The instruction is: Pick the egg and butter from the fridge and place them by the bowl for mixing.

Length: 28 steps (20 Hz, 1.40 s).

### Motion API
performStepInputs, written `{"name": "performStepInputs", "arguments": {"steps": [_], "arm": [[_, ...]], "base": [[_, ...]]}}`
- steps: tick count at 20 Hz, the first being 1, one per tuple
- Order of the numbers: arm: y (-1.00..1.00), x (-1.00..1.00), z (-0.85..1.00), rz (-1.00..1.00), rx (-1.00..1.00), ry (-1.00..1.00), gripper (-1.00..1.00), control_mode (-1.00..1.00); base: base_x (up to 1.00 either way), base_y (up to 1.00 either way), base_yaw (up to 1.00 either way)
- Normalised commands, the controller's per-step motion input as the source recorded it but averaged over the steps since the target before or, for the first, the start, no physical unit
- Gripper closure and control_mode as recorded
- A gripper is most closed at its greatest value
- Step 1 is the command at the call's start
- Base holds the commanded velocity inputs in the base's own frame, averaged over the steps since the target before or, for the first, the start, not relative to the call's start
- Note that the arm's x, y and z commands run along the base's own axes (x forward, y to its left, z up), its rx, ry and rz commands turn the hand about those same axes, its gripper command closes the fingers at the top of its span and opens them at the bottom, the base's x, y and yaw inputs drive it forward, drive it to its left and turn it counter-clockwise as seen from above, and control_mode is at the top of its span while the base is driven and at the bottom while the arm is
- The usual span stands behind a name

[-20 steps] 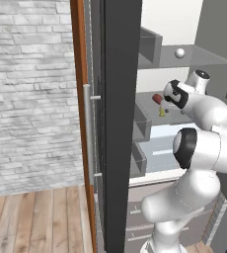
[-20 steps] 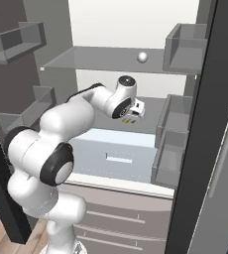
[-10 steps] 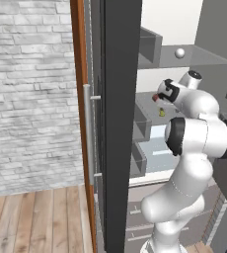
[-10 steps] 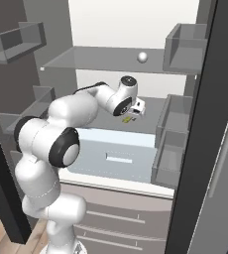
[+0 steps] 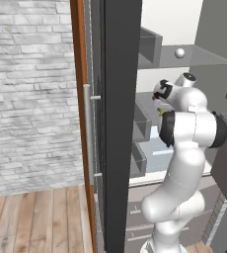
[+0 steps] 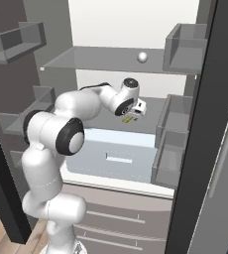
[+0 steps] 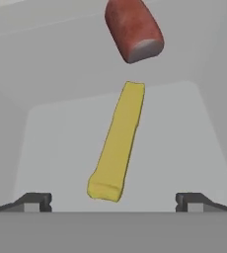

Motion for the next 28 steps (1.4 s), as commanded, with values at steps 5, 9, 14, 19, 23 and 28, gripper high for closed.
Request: {"name": "performStepInputs", "arguments": {"steps": [5,9,14,19,23,28], "arm": [[-0.02,0.37,-0.18,0.0,0.0,-0.01,-1.0,-1.0],[-0.01,0.25,-0.25,0.0,0.0,0.0,-1.0,-1.0],[-0.05,0.3,-0.22,0.0,0.0,-0.02,-1.0,-1.0],[-0.07,0.25,-0.25,0.0,0.0,0.0,-1.0,-1.0],[0.0,0.02,-0.31,0.0,-0.01,-0.04,-1.0,-1.0],[0.12,0.0,-0.28,0.0,-0.04,-0.03,-1.0,-1.0]], "base": [[0.0,0.0,0.0],[0.0,0.0,0.0],[0.0,0.0,0.0],[0.0,0.0,0.0],[0.0,0.0,0.0],[0.0,0.0,0.0]]}}
